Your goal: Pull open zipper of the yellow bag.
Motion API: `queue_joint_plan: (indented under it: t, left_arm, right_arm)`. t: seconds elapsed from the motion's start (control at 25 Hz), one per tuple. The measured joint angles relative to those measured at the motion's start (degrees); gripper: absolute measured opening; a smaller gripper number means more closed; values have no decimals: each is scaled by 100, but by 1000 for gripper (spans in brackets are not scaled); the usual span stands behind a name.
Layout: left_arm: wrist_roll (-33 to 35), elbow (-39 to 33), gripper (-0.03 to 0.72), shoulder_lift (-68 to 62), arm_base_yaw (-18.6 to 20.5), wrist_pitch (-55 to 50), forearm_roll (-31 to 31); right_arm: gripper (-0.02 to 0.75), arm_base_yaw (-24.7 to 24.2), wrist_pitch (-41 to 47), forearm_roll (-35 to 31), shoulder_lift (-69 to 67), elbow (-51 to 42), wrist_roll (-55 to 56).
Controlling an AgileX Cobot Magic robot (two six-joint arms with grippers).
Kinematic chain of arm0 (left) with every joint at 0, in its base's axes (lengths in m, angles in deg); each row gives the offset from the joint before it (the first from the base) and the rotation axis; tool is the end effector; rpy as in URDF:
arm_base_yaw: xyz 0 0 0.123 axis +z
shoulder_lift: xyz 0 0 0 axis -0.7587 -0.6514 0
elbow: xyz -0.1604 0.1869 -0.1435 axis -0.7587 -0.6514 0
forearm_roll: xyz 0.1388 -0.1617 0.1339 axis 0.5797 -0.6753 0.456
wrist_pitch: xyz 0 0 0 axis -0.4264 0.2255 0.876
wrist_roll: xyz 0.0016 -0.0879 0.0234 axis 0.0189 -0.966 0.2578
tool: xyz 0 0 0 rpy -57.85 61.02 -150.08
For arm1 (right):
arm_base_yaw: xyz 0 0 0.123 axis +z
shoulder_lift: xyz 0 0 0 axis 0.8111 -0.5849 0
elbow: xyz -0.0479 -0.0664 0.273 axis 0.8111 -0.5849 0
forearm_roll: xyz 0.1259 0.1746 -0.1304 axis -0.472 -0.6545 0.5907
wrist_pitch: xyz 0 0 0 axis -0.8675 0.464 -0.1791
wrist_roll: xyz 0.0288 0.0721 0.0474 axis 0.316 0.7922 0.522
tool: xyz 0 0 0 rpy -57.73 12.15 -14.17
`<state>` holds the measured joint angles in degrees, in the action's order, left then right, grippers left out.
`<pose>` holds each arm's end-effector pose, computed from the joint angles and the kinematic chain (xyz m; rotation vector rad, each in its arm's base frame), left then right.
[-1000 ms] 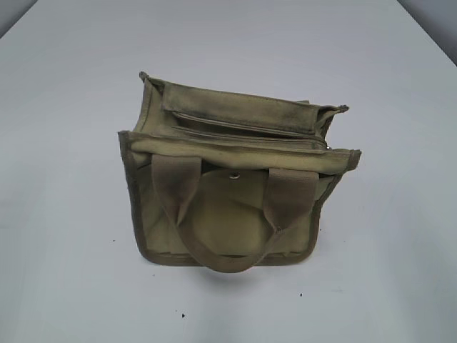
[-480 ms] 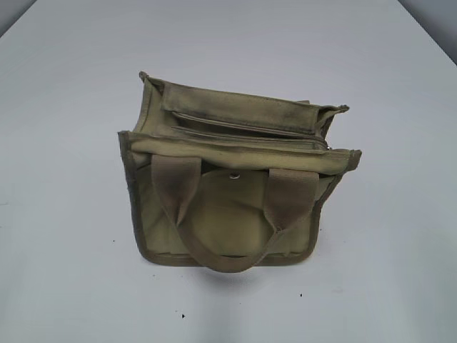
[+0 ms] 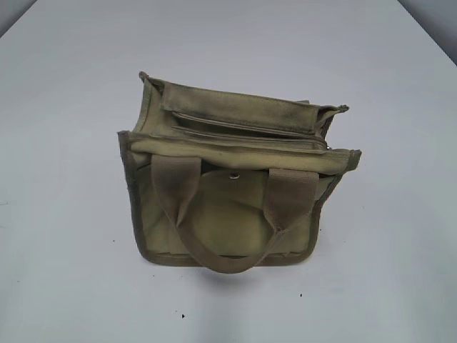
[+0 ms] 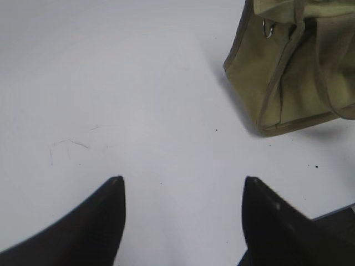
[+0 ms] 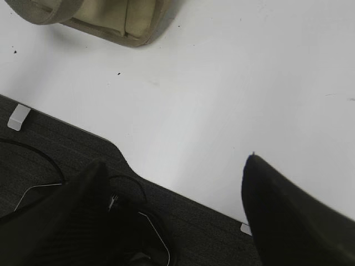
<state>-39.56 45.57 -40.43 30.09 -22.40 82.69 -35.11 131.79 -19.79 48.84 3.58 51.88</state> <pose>0.0007 0.0040 0.2821 0.3520 2.0453 -0.1421 0.0321 0.0215 0.2665 -0.6194 2.3045 0.2165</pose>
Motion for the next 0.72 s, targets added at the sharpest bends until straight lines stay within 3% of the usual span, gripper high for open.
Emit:
queue_joint_plan:
  t: [0.6, 0.72]
  left_arm:
    - [-36, 0, 507, 0, 0, 11, -14]
    - [-36, 0, 507, 0, 53, 11, -20]
  right_arm:
    - [573, -5, -13, -5, 42, -7, 5]
    - [573, -293, -13, -51, 135, -7, 5]
